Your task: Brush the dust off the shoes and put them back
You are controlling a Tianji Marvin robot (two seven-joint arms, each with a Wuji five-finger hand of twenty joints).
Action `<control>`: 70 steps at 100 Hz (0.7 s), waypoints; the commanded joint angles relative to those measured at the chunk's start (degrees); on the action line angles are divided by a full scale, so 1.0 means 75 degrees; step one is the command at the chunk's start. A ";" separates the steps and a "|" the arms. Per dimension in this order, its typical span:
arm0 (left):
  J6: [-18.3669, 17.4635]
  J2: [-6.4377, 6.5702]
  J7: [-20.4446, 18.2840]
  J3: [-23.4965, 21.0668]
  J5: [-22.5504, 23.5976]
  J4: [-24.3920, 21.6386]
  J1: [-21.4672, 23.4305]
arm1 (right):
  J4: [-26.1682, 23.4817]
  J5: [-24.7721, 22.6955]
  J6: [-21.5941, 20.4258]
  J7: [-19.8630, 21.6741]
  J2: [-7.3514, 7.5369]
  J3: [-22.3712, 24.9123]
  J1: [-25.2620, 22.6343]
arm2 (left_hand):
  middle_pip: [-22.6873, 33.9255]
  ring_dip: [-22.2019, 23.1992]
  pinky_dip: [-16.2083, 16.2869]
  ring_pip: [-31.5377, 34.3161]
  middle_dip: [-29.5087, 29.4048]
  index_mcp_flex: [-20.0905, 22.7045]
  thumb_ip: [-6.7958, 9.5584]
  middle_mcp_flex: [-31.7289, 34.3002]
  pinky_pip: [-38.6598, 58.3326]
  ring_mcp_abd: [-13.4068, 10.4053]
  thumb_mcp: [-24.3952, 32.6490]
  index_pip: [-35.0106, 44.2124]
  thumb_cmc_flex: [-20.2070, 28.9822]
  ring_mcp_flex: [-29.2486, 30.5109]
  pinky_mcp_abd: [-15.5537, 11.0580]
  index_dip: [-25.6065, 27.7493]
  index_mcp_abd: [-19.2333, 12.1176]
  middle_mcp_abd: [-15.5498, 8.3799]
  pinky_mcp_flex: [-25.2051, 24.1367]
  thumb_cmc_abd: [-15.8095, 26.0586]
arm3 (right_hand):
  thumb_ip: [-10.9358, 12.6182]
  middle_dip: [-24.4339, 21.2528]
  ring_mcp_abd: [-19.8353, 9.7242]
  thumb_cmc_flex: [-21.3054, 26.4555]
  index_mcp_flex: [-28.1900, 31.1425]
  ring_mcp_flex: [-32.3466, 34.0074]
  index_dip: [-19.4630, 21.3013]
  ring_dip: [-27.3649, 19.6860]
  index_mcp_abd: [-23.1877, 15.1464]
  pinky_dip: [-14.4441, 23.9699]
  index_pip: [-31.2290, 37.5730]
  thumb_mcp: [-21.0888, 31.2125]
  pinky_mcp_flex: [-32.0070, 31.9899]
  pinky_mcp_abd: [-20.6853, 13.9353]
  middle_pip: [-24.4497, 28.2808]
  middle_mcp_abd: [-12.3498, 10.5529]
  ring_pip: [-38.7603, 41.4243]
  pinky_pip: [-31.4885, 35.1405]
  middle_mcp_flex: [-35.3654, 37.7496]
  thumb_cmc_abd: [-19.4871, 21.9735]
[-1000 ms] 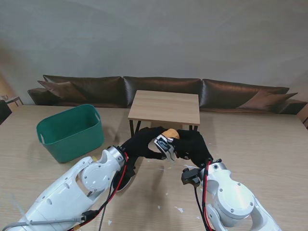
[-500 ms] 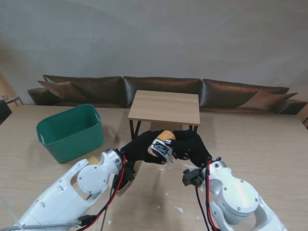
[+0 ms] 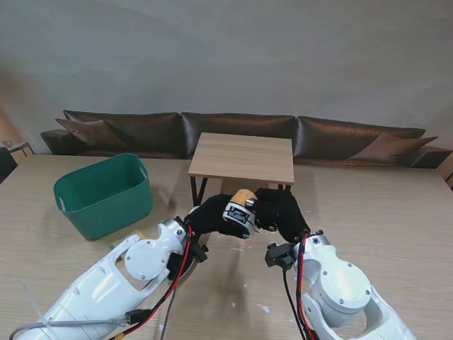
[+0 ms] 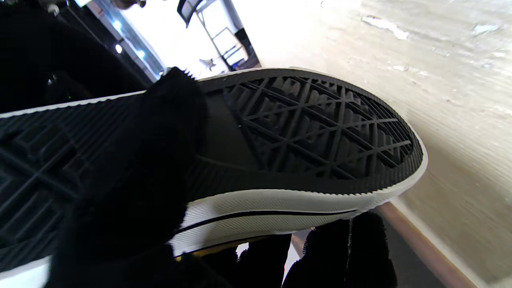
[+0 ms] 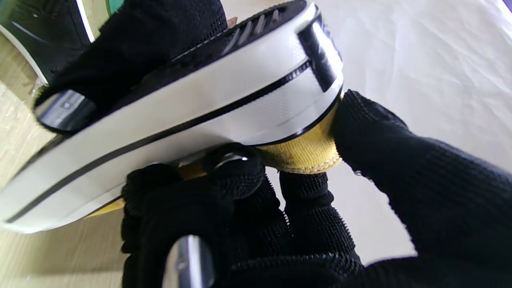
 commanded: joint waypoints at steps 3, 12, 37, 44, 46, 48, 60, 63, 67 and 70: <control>-0.0048 -0.0339 -0.0002 0.0017 -0.0175 -0.0148 -0.0105 | 0.0054 0.0077 0.0078 0.0098 -0.0189 -0.0233 -0.0044 | 0.0380 0.0351 0.0609 0.0959 0.0396 0.0821 0.0089 0.0992 0.0763 0.0099 0.0119 0.2681 0.0788 0.1153 0.0157 0.1006 -0.0178 -0.0061 0.0828 0.1526 | 0.0183 -0.0027 -0.0555 0.0342 0.0552 -0.0112 0.1315 -0.0146 0.1554 0.0549 0.2430 0.0188 0.1852 -0.0142 -0.1023 -0.0704 -0.0649 0.0136 -0.0356 0.0363; -0.0032 -0.0416 0.0145 0.0011 -0.0345 -0.0122 -0.0104 | 0.0112 0.0073 0.0096 -0.0195 -0.0264 -0.0297 -0.0015 | 0.0500 0.0166 0.0469 0.1632 0.1766 0.0797 0.0043 0.2231 0.2800 0.0202 0.0643 0.3384 0.1000 0.2342 0.0403 0.0740 0.0121 -0.0037 0.1311 0.1443 | 0.0096 -0.0181 -0.0464 0.0382 0.0329 -0.0121 0.1221 -0.0278 0.1448 0.0588 0.2401 -0.0009 0.1675 -0.0109 -0.1138 -0.0595 -0.0934 0.0065 -0.0608 0.0442; 0.0100 -0.0527 0.0394 -0.0068 -0.0592 -0.0156 -0.0062 | 0.0210 -0.0030 0.0178 -0.0709 -0.0397 -0.0367 0.0048 | 0.0568 -0.0072 -0.1286 0.2277 0.1915 0.0845 0.0042 0.4318 0.6718 0.0238 0.1573 0.3626 0.1437 0.4952 0.0914 0.0305 0.0406 -0.0169 0.2823 0.1261 | -0.0019 -0.0882 0.0125 -0.0159 -0.1187 -0.0382 0.0352 -0.0700 0.1207 0.0842 0.1653 -0.0731 0.0764 0.0140 -0.1575 -0.0233 -0.1973 -0.0059 -0.1789 0.1144; 0.0172 -0.0537 0.0456 -0.0111 -0.0577 -0.0191 -0.0028 | 0.0284 -0.0198 0.0153 -0.0746 -0.0401 -0.0373 0.0091 | 0.0781 -0.0005 -0.1386 0.2504 0.1884 0.0921 -0.0018 0.4489 0.7043 0.0224 0.1745 0.3676 0.1374 0.5418 0.1000 0.0172 0.0449 -0.0140 0.3280 0.1162 | 0.0213 -0.1194 0.0276 -0.0396 -0.1800 -0.0857 -0.0665 -0.0681 0.1007 0.0856 0.0705 -0.0970 0.0359 0.0228 -0.1758 -0.0202 -0.2340 -0.0313 -0.2159 0.1602; 0.0198 -0.0538 0.0462 -0.0125 -0.0590 -0.0205 -0.0016 | 0.0296 -0.0231 0.0145 -0.0774 -0.0406 -0.0374 0.0096 | 0.0802 0.0004 -0.1391 0.2533 0.1886 0.0941 -0.0019 0.4517 0.7076 0.0229 0.1760 0.3671 0.1382 0.5498 0.1011 0.0154 0.0477 -0.0116 0.3375 0.1144 | 0.0238 -0.1262 0.0315 -0.0414 -0.1923 -0.0972 -0.0833 -0.0684 0.0964 0.0851 0.0556 -0.1000 0.0260 0.0269 -0.1813 -0.0190 -0.2440 -0.0385 -0.2237 0.1627; 0.0227 -0.0539 0.0464 -0.0140 -0.0605 -0.0219 -0.0004 | 0.0310 -0.0273 0.0135 -0.0800 -0.0410 -0.0375 0.0103 | 0.0827 0.0018 -0.1392 0.2577 0.1892 0.0962 -0.0022 0.4545 0.7114 0.0234 0.1768 0.3671 0.1379 0.5605 0.1028 0.0140 0.0487 -0.0111 0.3485 0.1133 | 0.0288 -0.1354 0.0366 -0.0456 -0.2074 -0.1113 -0.1032 -0.0697 0.0920 0.0848 0.0325 -0.1025 0.0165 0.0299 -0.1911 -0.0184 -0.2569 -0.0452 -0.2350 0.1670; 0.0432 -0.0525 0.0415 -0.0232 -0.0704 -0.0299 0.0064 | 0.0450 -0.0771 0.0074 -0.0933 -0.0418 -0.0398 0.0182 | 0.0949 0.0109 -0.1413 0.2778 0.1943 0.1037 -0.0037 0.4613 0.7252 0.0249 0.1840 0.3668 0.1405 0.5986 0.1095 0.0070 0.0573 -0.0004 0.3920 0.1054 | 0.1180 -0.2050 0.0488 -0.0877 -0.2605 -0.1865 -0.1670 -0.0868 0.0648 0.0772 -0.1207 -0.1123 -0.0342 0.0348 -0.2444 -0.0240 -0.3525 -0.0922 -0.2853 0.2075; 0.0487 -0.0519 0.0393 -0.0254 -0.0720 -0.0311 0.0077 | 0.0494 -0.0944 0.0067 -0.0964 -0.0416 -0.0406 0.0208 | 0.0977 0.0132 -0.1419 0.2814 0.1959 0.1044 -0.0037 0.4621 0.7269 0.0257 0.1859 0.3667 0.1403 0.6042 0.1094 0.0058 0.0591 0.0021 0.3974 0.1045 | 0.1258 -0.2206 0.0492 -0.0962 -0.2750 -0.2106 -0.1703 -0.0969 0.0570 0.0700 -0.1493 -0.1197 -0.0522 0.0349 -0.2558 -0.0291 -0.3867 -0.1130 -0.2993 0.2136; 0.0547 -0.0513 0.0362 -0.0280 -0.0747 -0.0319 0.0090 | 0.0558 -0.1173 0.0060 -0.0984 -0.0408 -0.0412 0.0245 | 0.1004 0.0160 -0.1423 0.2861 0.1975 0.1050 -0.0041 0.4621 0.7290 0.0246 0.1873 0.3667 0.1395 0.6109 0.1097 0.0049 0.0607 0.0025 0.4043 0.1048 | 0.1285 -0.2394 0.0519 -0.1065 -0.2936 -0.2409 -0.1803 -0.1120 0.0437 0.0578 -0.1748 -0.1286 -0.0787 0.0364 -0.2708 -0.0325 -0.4315 -0.1447 -0.3162 0.2189; 0.0596 -0.0508 0.0330 -0.0300 -0.0784 -0.0326 0.0098 | 0.0613 -0.1363 0.0054 -0.1007 -0.0403 -0.0418 0.0273 | 0.1023 0.0180 -0.1428 0.2887 0.1988 0.1056 -0.0041 0.4622 0.7297 0.0251 0.1887 0.3671 0.1404 0.6134 0.1093 0.0046 0.0617 0.0047 0.4070 0.1038 | 0.1293 -0.2519 0.0459 -0.1150 -0.3094 -0.2647 -0.1895 -0.1248 0.0353 0.0497 -0.1895 -0.1353 -0.0960 0.0360 -0.2828 -0.0381 -0.4647 -0.1656 -0.3314 0.2225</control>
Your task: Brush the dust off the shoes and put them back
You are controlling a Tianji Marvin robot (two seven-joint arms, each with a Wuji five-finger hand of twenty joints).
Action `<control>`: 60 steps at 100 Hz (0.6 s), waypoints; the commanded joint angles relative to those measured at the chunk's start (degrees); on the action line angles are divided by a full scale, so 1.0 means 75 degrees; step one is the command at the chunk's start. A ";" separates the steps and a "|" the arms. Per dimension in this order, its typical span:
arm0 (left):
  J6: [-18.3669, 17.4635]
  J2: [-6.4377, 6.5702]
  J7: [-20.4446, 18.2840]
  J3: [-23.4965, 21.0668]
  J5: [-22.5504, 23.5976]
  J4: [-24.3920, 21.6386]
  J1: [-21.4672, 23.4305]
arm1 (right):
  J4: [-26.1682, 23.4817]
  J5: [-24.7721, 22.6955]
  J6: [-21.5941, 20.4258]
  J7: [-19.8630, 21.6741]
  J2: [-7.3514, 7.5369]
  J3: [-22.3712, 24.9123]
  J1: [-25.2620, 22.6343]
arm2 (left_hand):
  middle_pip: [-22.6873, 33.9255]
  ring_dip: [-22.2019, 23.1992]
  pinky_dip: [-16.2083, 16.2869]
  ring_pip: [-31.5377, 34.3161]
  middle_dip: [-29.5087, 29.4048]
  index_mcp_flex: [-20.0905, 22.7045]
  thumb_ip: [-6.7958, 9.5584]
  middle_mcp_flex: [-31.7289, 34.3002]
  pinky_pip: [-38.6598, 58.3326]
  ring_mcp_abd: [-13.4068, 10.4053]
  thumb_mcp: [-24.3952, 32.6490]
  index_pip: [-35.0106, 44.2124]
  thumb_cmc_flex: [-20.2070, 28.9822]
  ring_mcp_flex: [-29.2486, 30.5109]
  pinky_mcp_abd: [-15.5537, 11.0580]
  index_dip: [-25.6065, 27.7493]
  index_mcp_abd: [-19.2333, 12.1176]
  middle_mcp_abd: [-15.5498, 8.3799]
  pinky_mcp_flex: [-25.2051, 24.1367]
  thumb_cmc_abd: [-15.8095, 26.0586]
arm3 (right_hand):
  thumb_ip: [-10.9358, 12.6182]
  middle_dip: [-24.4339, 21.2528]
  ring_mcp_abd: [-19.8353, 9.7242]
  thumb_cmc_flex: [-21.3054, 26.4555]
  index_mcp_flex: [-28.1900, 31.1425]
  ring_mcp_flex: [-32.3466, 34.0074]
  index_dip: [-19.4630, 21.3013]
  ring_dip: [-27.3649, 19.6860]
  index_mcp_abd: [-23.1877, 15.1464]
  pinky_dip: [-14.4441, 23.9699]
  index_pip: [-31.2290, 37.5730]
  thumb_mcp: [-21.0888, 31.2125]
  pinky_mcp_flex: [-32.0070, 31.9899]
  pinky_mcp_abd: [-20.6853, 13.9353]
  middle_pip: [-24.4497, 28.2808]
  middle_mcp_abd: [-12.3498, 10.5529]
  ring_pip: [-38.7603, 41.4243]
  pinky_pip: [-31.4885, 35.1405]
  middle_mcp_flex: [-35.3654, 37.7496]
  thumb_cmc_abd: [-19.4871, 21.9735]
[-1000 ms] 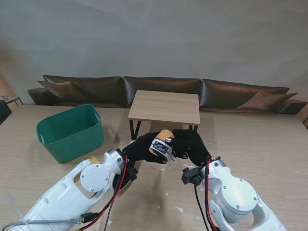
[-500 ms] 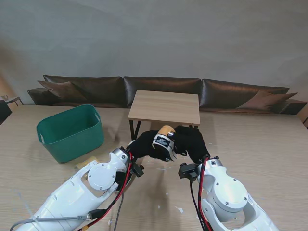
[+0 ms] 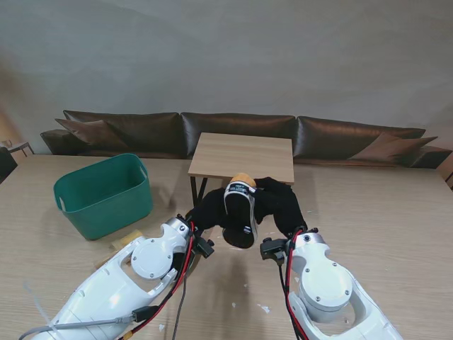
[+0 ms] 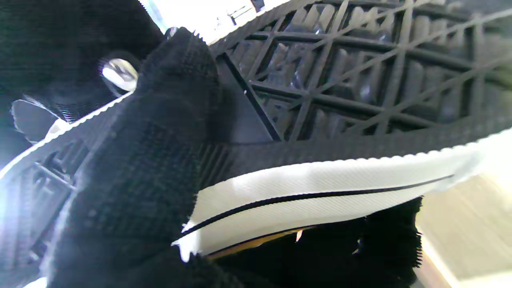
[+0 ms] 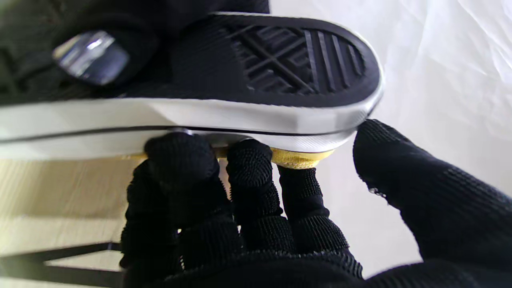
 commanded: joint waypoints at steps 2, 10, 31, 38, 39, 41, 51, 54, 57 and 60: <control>0.0030 -0.0129 -0.0188 -0.0085 -0.0144 -0.0253 -0.0084 | 0.0235 -0.0176 -0.0010 0.0078 -0.0044 -0.0105 -0.0008 | 0.0797 0.0710 0.0341 0.2349 0.0472 0.0267 -0.0018 0.0664 0.2528 -0.0738 0.1988 0.0855 0.1032 0.1038 -0.0623 0.0214 -0.0466 -0.0306 0.0806 0.2354 | 0.0294 -0.1584 0.0139 -0.0355 -0.0204 -0.0631 -0.0136 -0.0306 0.0030 0.0116 0.0067 -0.0330 0.0939 0.0035 -0.3101 0.0002 -0.0985 -0.0131 -0.0770 0.0249; 0.0162 -0.0115 -0.0292 -0.0140 -0.0265 -0.0275 -0.0064 | 0.0419 -0.0758 -0.0016 -0.0005 -0.0026 -0.0136 0.0085 | 0.0858 0.0800 0.0338 0.2457 0.0522 0.0263 -0.0020 0.0653 0.2561 -0.0732 0.2011 0.0849 0.1043 0.1102 -0.0639 0.0202 -0.0428 -0.0277 0.0845 0.2361 | 0.0315 -0.1981 0.0023 -0.0733 -0.0781 -0.1238 -0.0550 -0.0706 -0.0209 -0.0232 -0.0320 -0.0606 0.0429 0.0015 -0.3473 -0.0150 -0.1946 -0.0952 -0.1188 0.0353; 0.0480 -0.0050 -0.0751 -0.0213 -0.0638 -0.0310 -0.0081 | 0.0823 -0.1728 0.0054 0.0161 0.0095 -0.0117 0.0278 | 0.0921 0.0965 0.0368 0.2609 0.0591 0.0256 -0.0022 0.0625 0.2638 -0.0785 0.2003 0.0848 0.1063 0.1148 -0.0633 0.0211 -0.0402 -0.0230 0.0875 0.2373 | 0.0346 -0.2809 -0.0289 -0.1492 -0.2121 -0.2422 -0.1559 -0.1656 -0.0592 -0.0939 -0.0740 -0.2025 -0.0506 -0.0175 -0.4292 -0.0469 -0.4026 -0.2896 -0.2307 0.0609; 0.0632 -0.0010 -0.0974 -0.0230 -0.0747 -0.0341 -0.0098 | 0.0917 -0.1890 0.0037 0.0321 0.0151 -0.0093 0.0315 | 0.0942 0.1005 0.0375 0.2632 0.0612 0.0253 -0.0024 0.0624 0.2647 -0.0786 0.1990 0.0844 0.1071 0.1161 -0.0606 0.0225 -0.0367 -0.0207 0.0877 0.2390 | 0.0393 -0.3060 -0.0377 -0.1563 -0.2421 -0.2595 -0.1864 -0.1906 -0.0502 -0.1017 -0.0836 -0.2850 -0.0646 -0.0227 -0.4511 -0.0537 -0.4540 -0.3465 -0.2544 0.0826; 0.0654 -0.0003 -0.1007 -0.0232 -0.0760 -0.0345 -0.0101 | 0.0927 -0.1906 0.0033 0.0352 0.0160 -0.0087 0.0319 | 0.0943 0.1008 0.0376 0.2634 0.0613 0.0253 -0.0024 0.0622 0.2648 -0.0787 0.1987 0.0844 0.1070 0.1162 -0.0603 0.0227 -0.0367 -0.0203 0.0876 0.2391 | 0.0398 -0.3082 -0.0392 -0.1580 -0.2460 -0.2630 -0.1894 -0.1929 -0.0507 -0.1024 -0.0850 -0.2943 -0.0674 -0.0237 -0.4536 -0.0546 -0.4594 -0.3529 -0.2587 0.0849; 0.0691 0.0009 -0.1065 -0.0235 -0.0779 -0.0352 -0.0107 | 0.0948 -0.1941 0.0023 0.0411 0.0179 -0.0078 0.0325 | 0.0942 0.1013 0.0377 0.2636 0.0614 0.0249 -0.0024 0.0616 0.2648 -0.0788 0.1985 0.0842 0.1071 0.1162 -0.0600 0.0229 -0.0364 -0.0203 0.0876 0.2396 | 0.0415 -0.3128 -0.0403 -0.1577 -0.2509 -0.2676 -0.1956 -0.1974 -0.0518 -0.1028 -0.0874 -0.3152 -0.0709 -0.0263 -0.4582 -0.0564 -0.4701 -0.3650 -0.2654 0.0887; 0.0827 0.0050 -0.1296 -0.0231 -0.0864 -0.0352 -0.0153 | 0.1052 -0.2169 -0.0014 0.0712 0.0276 -0.0070 0.0377 | 0.0966 0.1045 0.0382 0.2639 0.0644 0.0230 -0.0021 0.0600 0.2646 -0.0787 0.1965 0.0843 0.1088 0.1157 -0.0595 0.0260 -0.0357 -0.0208 0.0856 0.2413 | 0.0533 -0.3271 -0.0468 -0.1632 -0.2751 -0.2754 -0.2189 -0.2076 -0.0482 -0.0958 -0.1014 -0.3817 -0.0739 -0.0317 -0.4730 -0.0663 -0.4980 -0.4014 -0.2832 0.0879; 0.0862 0.0061 -0.1367 -0.0227 -0.0897 -0.0350 -0.0166 | 0.1074 -0.2217 -0.0027 0.0789 0.0300 -0.0077 0.0388 | 0.0970 0.1053 0.0385 0.2640 0.0649 0.0222 -0.0019 0.0596 0.2647 -0.0784 0.1961 0.0838 0.1092 0.1155 -0.0597 0.0264 -0.0353 -0.0204 0.0845 0.2423 | 0.0540 -0.3279 -0.0502 -0.1650 -0.2769 -0.2777 -0.2207 -0.2089 -0.0459 -0.0948 -0.1021 -0.3866 -0.0748 -0.0326 -0.4739 -0.0660 -0.5016 -0.4050 -0.2857 0.0800; 0.0891 0.0071 -0.1437 -0.0222 -0.0933 -0.0346 -0.0180 | 0.1088 -0.2259 -0.0039 0.0861 0.0322 -0.0085 0.0397 | 0.0974 0.1062 0.0389 0.2645 0.0655 0.0218 -0.0021 0.0593 0.2649 -0.0781 0.1952 0.0835 0.1089 0.1159 -0.0596 0.0268 -0.0342 -0.0193 0.0837 0.2428 | 0.0553 -0.3289 -0.0512 -0.1660 -0.2806 -0.2794 -0.2228 -0.2104 -0.0438 -0.0940 -0.1036 -0.3892 -0.0754 -0.0335 -0.4754 -0.0664 -0.5054 -0.4090 -0.2904 0.0721; 0.0925 0.0083 -0.1523 -0.0218 -0.0987 -0.0341 -0.0194 | 0.1097 -0.2315 -0.0037 0.0920 0.0342 -0.0099 0.0405 | 0.0982 0.1078 0.0395 0.2656 0.0664 0.0221 -0.0017 0.0590 0.2653 -0.0775 0.1947 0.0836 0.1101 0.1159 -0.0585 0.0275 -0.0337 -0.0190 0.0825 0.2431 | 0.0572 -0.3297 -0.0529 -0.1645 -0.2853 -0.2810 -0.2251 -0.2119 -0.0401 -0.0928 -0.1052 -0.3894 -0.0747 -0.0353 -0.4765 -0.0678 -0.5092 -0.4129 -0.2964 0.0611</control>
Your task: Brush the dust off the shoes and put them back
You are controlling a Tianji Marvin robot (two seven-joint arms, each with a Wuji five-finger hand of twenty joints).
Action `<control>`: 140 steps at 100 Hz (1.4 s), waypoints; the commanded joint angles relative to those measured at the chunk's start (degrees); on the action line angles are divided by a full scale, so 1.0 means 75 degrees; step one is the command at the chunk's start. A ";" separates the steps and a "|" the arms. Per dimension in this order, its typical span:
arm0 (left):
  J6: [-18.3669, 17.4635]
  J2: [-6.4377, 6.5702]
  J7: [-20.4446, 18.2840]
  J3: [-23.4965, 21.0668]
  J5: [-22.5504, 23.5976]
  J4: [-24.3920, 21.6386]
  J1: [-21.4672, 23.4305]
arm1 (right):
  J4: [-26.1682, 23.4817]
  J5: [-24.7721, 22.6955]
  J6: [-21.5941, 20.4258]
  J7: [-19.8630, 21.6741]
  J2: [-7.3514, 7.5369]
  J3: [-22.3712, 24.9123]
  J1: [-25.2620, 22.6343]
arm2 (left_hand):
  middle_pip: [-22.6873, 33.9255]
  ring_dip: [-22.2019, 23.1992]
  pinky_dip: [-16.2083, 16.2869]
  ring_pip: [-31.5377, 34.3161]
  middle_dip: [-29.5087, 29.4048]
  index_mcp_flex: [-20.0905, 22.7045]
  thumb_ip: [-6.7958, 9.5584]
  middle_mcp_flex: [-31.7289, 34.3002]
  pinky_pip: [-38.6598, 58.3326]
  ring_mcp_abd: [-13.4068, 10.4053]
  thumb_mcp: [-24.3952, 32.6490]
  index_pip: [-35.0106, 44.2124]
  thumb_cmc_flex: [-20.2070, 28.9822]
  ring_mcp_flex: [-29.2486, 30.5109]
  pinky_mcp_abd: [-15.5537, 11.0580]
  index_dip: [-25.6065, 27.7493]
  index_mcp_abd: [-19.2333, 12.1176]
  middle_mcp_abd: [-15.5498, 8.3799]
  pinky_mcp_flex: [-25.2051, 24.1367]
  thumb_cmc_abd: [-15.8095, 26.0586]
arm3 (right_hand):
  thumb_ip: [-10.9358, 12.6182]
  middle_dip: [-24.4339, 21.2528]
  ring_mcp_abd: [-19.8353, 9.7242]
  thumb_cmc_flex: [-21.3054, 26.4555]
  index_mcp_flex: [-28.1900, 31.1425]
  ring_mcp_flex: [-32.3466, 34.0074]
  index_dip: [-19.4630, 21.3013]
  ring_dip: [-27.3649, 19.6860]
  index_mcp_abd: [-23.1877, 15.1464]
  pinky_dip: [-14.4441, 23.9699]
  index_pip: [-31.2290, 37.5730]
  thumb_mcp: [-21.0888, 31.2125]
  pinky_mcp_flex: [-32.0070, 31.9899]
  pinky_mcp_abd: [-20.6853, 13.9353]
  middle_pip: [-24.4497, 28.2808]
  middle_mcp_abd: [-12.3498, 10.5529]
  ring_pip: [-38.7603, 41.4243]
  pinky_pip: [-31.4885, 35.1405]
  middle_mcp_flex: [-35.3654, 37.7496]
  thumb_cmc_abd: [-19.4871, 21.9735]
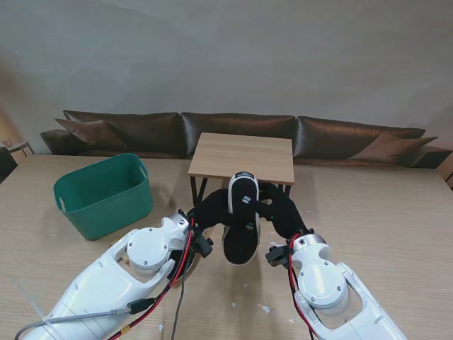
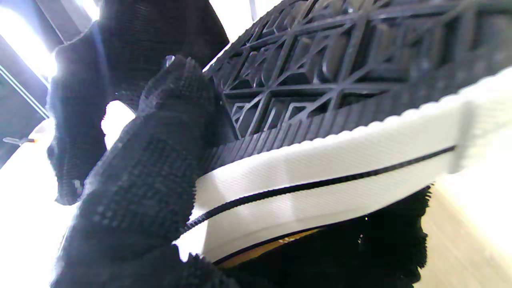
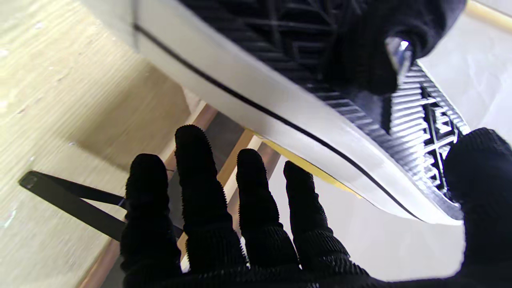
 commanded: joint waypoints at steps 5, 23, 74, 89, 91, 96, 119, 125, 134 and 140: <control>0.0095 0.0027 -0.0413 -0.0010 -0.0219 -0.0082 -0.0100 | 0.0067 -0.0170 -0.0021 0.0215 0.0080 -0.0077 0.0027 | 0.0447 0.0630 0.0335 0.1348 0.0260 0.0223 0.0299 0.0485 0.1033 -0.0767 0.1916 0.0689 0.1269 0.0780 -0.0807 0.0282 -0.0640 -0.0332 0.0276 0.1453 | 0.0230 -0.0117 -0.0275 -0.0171 -0.0356 -0.0209 -0.0136 -0.0100 0.0073 0.0072 -0.0131 -0.0209 -0.0232 -0.0361 -0.0161 -0.0327 -0.0126 -0.0256 -0.0324 -0.0344; 0.0359 0.0094 -0.0818 0.0033 -0.0351 -0.0050 -0.0172 | 0.0058 -0.0340 -0.0112 0.0103 0.0072 -0.0237 -0.0018 | 0.0453 0.0706 0.0360 0.1384 0.0274 0.0198 0.0316 0.0462 0.1027 -0.0732 0.1871 0.0657 0.1332 0.0761 -0.0779 0.0305 -0.0597 -0.0293 0.0213 0.1475 | 0.0292 0.0071 -0.0214 0.0959 0.0416 0.0370 0.0029 0.0147 0.0085 0.0568 0.0736 -0.0066 0.0304 -0.0327 0.0434 -0.0155 0.0499 0.0281 0.0249 -0.0842; 0.1012 0.0119 -0.0550 -0.0292 -0.0109 -0.0392 0.0210 | 0.0129 0.0167 -0.0795 -0.1099 -0.0253 -0.0414 -0.0331 | -0.0034 0.0749 0.0933 0.0269 -0.1405 0.0134 0.0415 -0.1421 -0.0075 0.0132 0.0971 -0.3023 -0.0167 -0.1591 -0.0454 -0.0600 -0.0256 0.0435 -0.2131 0.1971 | -0.1422 0.1408 -0.0502 0.3179 0.4275 0.4572 0.0307 0.1455 0.0254 -0.0315 0.4348 0.4045 0.3934 0.0097 0.1743 0.0157 0.5009 0.4373 0.5145 -0.1385; 0.1277 0.0124 -0.0535 -0.0406 -0.0189 -0.0544 0.0360 | 0.0161 0.0436 -0.0837 -0.1271 -0.0328 -0.0417 -0.0369 | -0.0714 0.0103 0.0653 -0.0817 -0.2103 -0.0035 0.0666 -0.2336 -0.1343 0.0541 0.1171 -0.4848 -0.1007 -0.2961 -0.0422 -0.1750 -0.0137 0.0668 -0.3183 0.2325 | -0.1445 0.1658 -0.0640 0.3300 0.4346 0.4588 0.0811 0.1594 0.0439 -0.0369 0.4372 0.4201 0.4225 0.0079 0.1860 0.0254 0.5548 0.4436 0.5285 -0.1449; 0.1287 0.0126 -0.0523 -0.0422 -0.0182 -0.0562 0.0382 | 0.0173 0.0459 -0.0843 -0.1285 -0.0334 -0.0419 -0.0368 | -0.0769 -0.0001 0.0611 -0.0957 -0.2186 -0.0081 0.0669 -0.2430 -0.1522 0.0550 0.1113 -0.4978 -0.1035 -0.3117 -0.0442 -0.1863 -0.0158 0.0668 -0.3271 0.2344 | -0.1447 0.1680 -0.0676 0.3304 0.4351 0.4594 0.0859 0.1602 0.0440 -0.0369 0.4374 0.4215 0.4250 0.0065 0.1870 0.0255 0.5584 0.4442 0.5292 -0.1444; 0.1301 0.0129 -0.0482 -0.0468 -0.0163 -0.0612 0.0438 | 0.0187 0.0565 -0.0856 -0.1323 -0.0356 -0.0419 -0.0379 | -0.0936 -0.0294 0.0462 -0.1325 -0.2420 -0.0201 0.0669 -0.2657 -0.2029 0.0598 0.0928 -0.5204 -0.1102 -0.3455 -0.0434 -0.2079 -0.0195 0.0704 -0.3444 0.2400 | -0.1450 0.1732 -0.0687 0.3352 0.4354 0.4592 0.0979 0.1634 0.0496 -0.0366 0.4371 0.4249 0.4293 0.0068 0.1888 0.0295 0.5688 0.4454 0.5301 -0.1470; 0.1311 0.0204 -0.0352 -0.0796 0.0070 -0.1025 0.0798 | 0.0299 0.0775 -0.0798 -0.1314 -0.0382 -0.0410 -0.0369 | -0.1380 -0.1328 -0.0017 -0.2475 -0.3359 -0.0693 0.0686 -0.3797 -0.4238 0.0594 0.0321 -0.5673 -0.1298 -0.4759 -0.0599 -0.2798 -0.0423 0.0767 -0.3808 0.2597 | -0.1463 0.1872 -0.0749 0.3396 0.4414 0.4603 0.1223 0.1710 0.0618 -0.0339 0.4343 0.4343 0.4461 0.0088 0.1944 0.0341 0.5926 0.4478 0.5369 -0.1523; 0.1270 0.0228 -0.0288 -0.0924 0.0175 -0.1179 0.0933 | 0.0324 0.0822 -0.0753 -0.1267 -0.0377 -0.0396 -0.0365 | -0.1406 -0.1403 -0.0006 -0.2554 -0.3438 -0.0735 0.0689 -0.3909 -0.4572 0.0568 0.0190 -0.5683 -0.1319 -0.4892 -0.0611 -0.2869 -0.0446 0.0767 -0.3785 0.2676 | -0.1466 0.1892 -0.0759 0.3406 0.4420 0.4605 0.1249 0.1728 0.0641 -0.0333 0.4335 0.4351 0.4504 0.0092 0.1948 0.0360 0.5973 0.4481 0.5373 -0.1526; 0.1183 0.0266 -0.0136 -0.1142 0.0436 -0.1425 0.1170 | 0.0353 0.0854 -0.0626 -0.1127 -0.0350 -0.0368 -0.0364 | -0.1421 -0.1462 0.0109 -0.2647 -0.3503 -0.0810 0.0711 -0.4036 -0.5192 0.0524 -0.0007 -0.5683 -0.1279 -0.5056 -0.0642 -0.2945 -0.0453 0.0733 -0.3696 0.2798 | -0.1470 0.1922 -0.0787 0.3408 0.4434 0.4606 0.1283 0.1757 0.0672 -0.0320 0.4317 0.4360 0.4557 0.0104 0.1947 0.0364 0.6051 0.4483 0.5397 -0.1532; 0.1088 0.0286 0.0003 -0.1292 0.0667 -0.1571 0.1331 | 0.0347 0.0889 -0.0472 -0.0986 -0.0323 -0.0345 -0.0382 | -0.1415 -0.1454 0.0306 -0.2663 -0.3508 -0.0753 0.0732 -0.4039 -0.5629 0.0511 -0.0126 -0.5634 -0.1239 -0.5093 -0.0622 -0.2952 -0.0435 0.0724 -0.3556 0.2856 | -0.1470 0.1937 -0.0787 0.3418 0.4442 0.4607 0.1295 0.1775 0.0697 -0.0309 0.4304 0.4363 0.4588 0.0116 0.1942 0.0394 0.6096 0.4491 0.5413 -0.1529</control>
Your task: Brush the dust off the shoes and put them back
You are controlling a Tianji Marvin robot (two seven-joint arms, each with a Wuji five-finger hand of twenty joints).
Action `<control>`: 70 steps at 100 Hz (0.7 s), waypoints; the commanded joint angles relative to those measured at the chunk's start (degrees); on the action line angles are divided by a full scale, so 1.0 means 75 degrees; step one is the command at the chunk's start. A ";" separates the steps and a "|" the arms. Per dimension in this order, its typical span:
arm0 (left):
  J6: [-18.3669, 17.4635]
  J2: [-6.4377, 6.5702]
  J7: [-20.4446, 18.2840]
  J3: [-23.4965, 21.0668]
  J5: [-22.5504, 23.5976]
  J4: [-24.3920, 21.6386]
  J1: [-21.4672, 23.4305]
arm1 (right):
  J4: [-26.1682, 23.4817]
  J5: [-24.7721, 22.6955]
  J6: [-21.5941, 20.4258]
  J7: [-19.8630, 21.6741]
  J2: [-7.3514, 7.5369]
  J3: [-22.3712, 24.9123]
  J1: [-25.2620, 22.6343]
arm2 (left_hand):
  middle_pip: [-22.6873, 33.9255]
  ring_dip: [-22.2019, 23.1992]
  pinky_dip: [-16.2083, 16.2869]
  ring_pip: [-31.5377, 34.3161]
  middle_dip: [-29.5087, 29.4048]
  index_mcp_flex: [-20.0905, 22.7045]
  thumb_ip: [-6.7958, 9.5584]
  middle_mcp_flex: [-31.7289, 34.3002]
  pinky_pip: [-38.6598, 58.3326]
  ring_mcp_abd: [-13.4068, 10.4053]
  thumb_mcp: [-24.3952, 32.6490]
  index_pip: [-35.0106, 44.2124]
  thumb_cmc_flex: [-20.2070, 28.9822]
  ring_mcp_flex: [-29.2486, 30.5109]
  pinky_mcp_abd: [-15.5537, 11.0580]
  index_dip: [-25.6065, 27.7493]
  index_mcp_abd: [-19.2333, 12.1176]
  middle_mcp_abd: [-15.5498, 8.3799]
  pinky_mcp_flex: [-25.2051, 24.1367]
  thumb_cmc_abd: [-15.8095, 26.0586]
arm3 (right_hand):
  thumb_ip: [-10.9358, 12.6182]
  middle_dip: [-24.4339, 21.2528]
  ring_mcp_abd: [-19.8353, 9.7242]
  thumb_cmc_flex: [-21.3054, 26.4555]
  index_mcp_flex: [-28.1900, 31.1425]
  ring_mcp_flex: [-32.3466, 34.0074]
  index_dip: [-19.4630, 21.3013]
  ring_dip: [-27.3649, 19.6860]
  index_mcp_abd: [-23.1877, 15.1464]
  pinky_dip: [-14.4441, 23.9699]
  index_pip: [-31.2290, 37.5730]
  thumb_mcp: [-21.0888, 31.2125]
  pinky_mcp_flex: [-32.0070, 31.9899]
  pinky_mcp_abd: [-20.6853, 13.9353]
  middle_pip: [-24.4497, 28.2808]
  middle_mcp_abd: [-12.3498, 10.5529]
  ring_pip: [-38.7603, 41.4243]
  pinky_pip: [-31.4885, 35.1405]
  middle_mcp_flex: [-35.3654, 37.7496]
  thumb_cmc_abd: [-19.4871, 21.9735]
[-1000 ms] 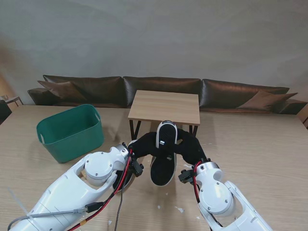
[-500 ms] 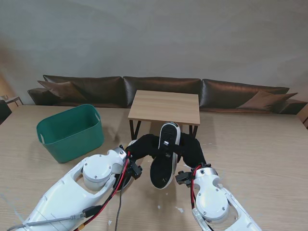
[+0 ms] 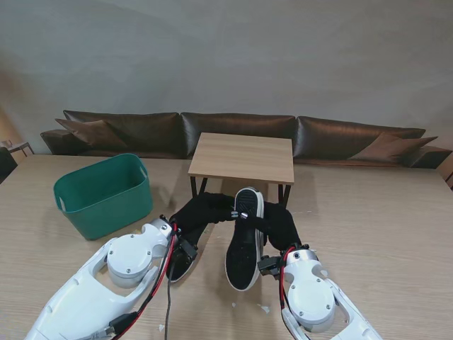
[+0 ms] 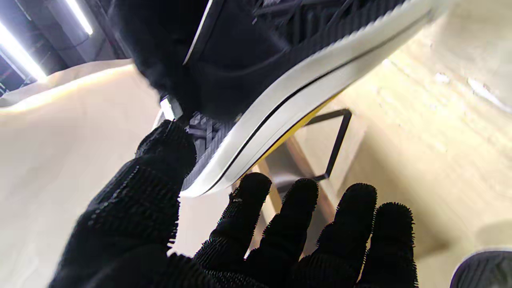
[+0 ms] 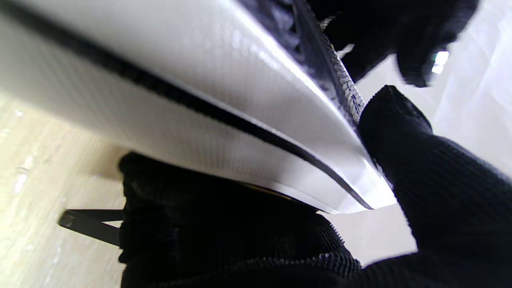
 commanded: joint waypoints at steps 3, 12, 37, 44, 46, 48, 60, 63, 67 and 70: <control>-0.0174 0.0069 0.0082 -0.0186 0.0257 -0.0231 0.0190 | -0.0006 0.0049 0.0218 0.0305 0.0025 0.0012 -0.0073 | -0.0056 -0.0060 0.0268 -0.0155 -0.0090 -0.0021 0.0110 -0.0226 -0.0720 -0.0034 -0.0279 0.0008 -0.0194 -0.0471 -0.0258 -0.0050 -0.0197 -0.0067 0.0256 0.0353 | 0.0554 0.0139 -0.0837 0.1061 0.0607 0.0463 0.0406 0.0302 -0.0849 -0.0026 0.1031 0.1676 0.3428 0.0025 0.0124 -0.0255 0.0587 0.0427 0.0276 0.0250; -0.0329 0.0094 0.0248 -0.0407 0.0532 -0.0397 0.0412 | 0.0031 0.0021 0.0427 0.0552 0.0082 0.0005 -0.0089 | -0.0040 -0.0059 0.0406 -0.0173 -0.0076 0.0099 0.0113 -0.0179 -0.0954 -0.0071 -0.0320 0.0066 -0.0172 -0.0492 -0.0251 -0.0024 -0.0213 -0.0084 0.0315 0.0377 | 0.0554 0.0153 -0.0855 0.1061 0.0609 0.0466 0.0416 0.0318 -0.0846 -0.0017 0.1023 0.1674 0.3451 0.0010 0.0121 -0.0271 0.0631 0.0436 0.0284 0.0261; -0.0396 0.0183 0.0496 -0.0799 0.1546 -0.0593 0.0802 | 0.0391 -0.0214 0.0797 0.0711 0.0096 -0.0335 0.0065 | -0.0019 -0.0043 0.0669 -0.0204 -0.0054 0.0262 0.0118 -0.0098 -0.1091 -0.0121 -0.0384 0.0147 -0.0139 -0.0517 -0.0292 0.0034 -0.0229 -0.0096 0.0236 0.0542 | 0.0550 0.0207 -0.0832 0.1050 0.0610 0.0454 0.0453 0.0312 -0.0854 0.0016 0.0998 0.1658 0.3450 -0.0006 0.0085 -0.0275 0.0651 0.0425 0.0283 0.0285; -0.0383 0.0179 0.0563 -0.0832 0.1645 -0.0558 0.0851 | 0.0534 -0.0309 0.0957 0.0702 0.0074 -0.0480 0.0209 | 0.0000 -0.0039 0.0723 -0.0213 -0.0038 0.0275 0.0121 -0.0052 -0.1126 -0.0100 -0.0415 0.0152 -0.0119 -0.0520 -0.0293 0.0046 -0.0226 -0.0079 0.0229 0.0580 | 0.0549 0.0213 -0.0834 0.1046 0.0600 0.0453 0.0457 0.0306 -0.0868 0.0018 0.0993 0.1652 0.3434 -0.0018 0.0078 -0.0302 0.0643 0.0416 0.0265 0.0305; -0.0381 0.0174 0.0591 -0.0836 0.1655 -0.0544 0.0861 | 0.0577 -0.0330 0.0999 0.0690 0.0064 -0.0521 0.0255 | 0.0001 -0.0037 0.0736 -0.0214 -0.0034 0.0275 0.0123 -0.0048 -0.1137 -0.0095 -0.0420 0.0152 -0.0100 -0.0519 -0.0294 0.0048 -0.0215 -0.0076 0.0225 0.0577 | 0.0549 0.0215 -0.0844 0.1047 0.0600 0.0454 0.0458 0.0304 -0.0868 0.0019 0.0992 0.1649 0.3428 -0.0024 0.0078 -0.0302 0.0641 0.0414 0.0265 0.0312; -0.0378 0.0168 0.0622 -0.0838 0.1666 -0.0529 0.0870 | 0.0623 -0.0350 0.1047 0.0681 0.0054 -0.0565 0.0307 | 0.0003 -0.0034 0.0749 -0.0211 -0.0030 0.0293 0.0124 -0.0042 -0.1146 -0.0104 -0.0429 0.0158 -0.0099 -0.0511 -0.0293 0.0053 -0.0220 -0.0065 0.0224 0.0589 | 0.0548 0.0217 -0.0851 0.1044 0.0587 0.0452 0.0457 0.0302 -0.0872 0.0019 0.0985 0.1641 0.3409 -0.0029 0.0075 -0.0303 0.0637 0.0407 0.0258 0.0319; -0.0361 0.0144 0.0711 -0.0848 0.1662 -0.0434 0.0901 | 0.0942 -0.0453 0.1312 0.0622 -0.0020 -0.0827 0.0657 | 0.0028 -0.0023 0.0817 -0.0217 0.0000 0.0396 0.0133 0.0016 -0.1194 -0.0072 -0.0467 0.0199 -0.0063 -0.0512 -0.0291 0.0082 -0.0161 -0.0039 0.0212 0.0637 | 0.0545 0.0231 -0.0797 0.1015 0.0548 0.0447 0.0465 0.0282 -0.0904 0.0036 0.0967 0.1579 0.3279 -0.0076 0.0067 -0.0322 0.0603 0.0402 0.0198 0.0389; -0.0351 0.0141 0.0719 -0.0848 0.1653 -0.0420 0.0906 | 0.1030 -0.0461 0.1374 0.0594 -0.0046 -0.0889 0.0746 | 0.0025 -0.0020 0.0835 -0.0219 0.0007 0.0398 0.0135 0.0010 -0.1205 -0.0070 -0.0482 0.0199 -0.0056 -0.0515 -0.0292 0.0087 -0.0152 -0.0039 0.0213 0.0650 | 0.0546 0.0236 -0.0792 0.1016 0.0531 0.0444 0.0464 0.0273 -0.0921 0.0044 0.0959 0.1562 0.3250 -0.0088 0.0071 -0.0326 0.0586 0.0412 0.0189 0.0397; -0.0333 0.0140 0.0720 -0.0851 0.1650 -0.0409 0.0914 | 0.1142 -0.0454 0.1449 0.0554 -0.0083 -0.0963 0.0854 | 0.0032 -0.0018 0.0854 -0.0222 0.0017 0.0427 0.0137 0.0027 -0.1222 -0.0070 -0.0499 0.0210 -0.0047 -0.0520 -0.0291 0.0096 -0.0139 -0.0022 0.0203 0.0661 | 0.0556 0.0250 -0.0710 0.1019 0.0499 0.0442 0.0464 0.0241 -0.0921 0.0066 0.0939 0.1523 0.3165 -0.0090 0.0079 -0.0329 0.0525 0.0434 0.0133 0.0429; -0.0318 0.0141 0.0717 -0.0855 0.1657 -0.0405 0.0922 | 0.1232 -0.0447 0.1497 0.0518 -0.0112 -0.1019 0.0935 | 0.0033 -0.0016 0.0868 -0.0226 0.0023 0.0442 0.0138 0.0032 -0.1229 -0.0057 -0.0513 0.0216 -0.0050 -0.0523 -0.0292 0.0103 -0.0134 -0.0029 0.0204 0.0682 | 0.0554 0.0255 -0.0684 0.1001 0.0478 0.0437 0.0458 0.0228 -0.0929 0.0073 0.0924 0.1493 0.3102 -0.0096 0.0082 -0.0326 0.0501 0.0434 0.0098 0.0458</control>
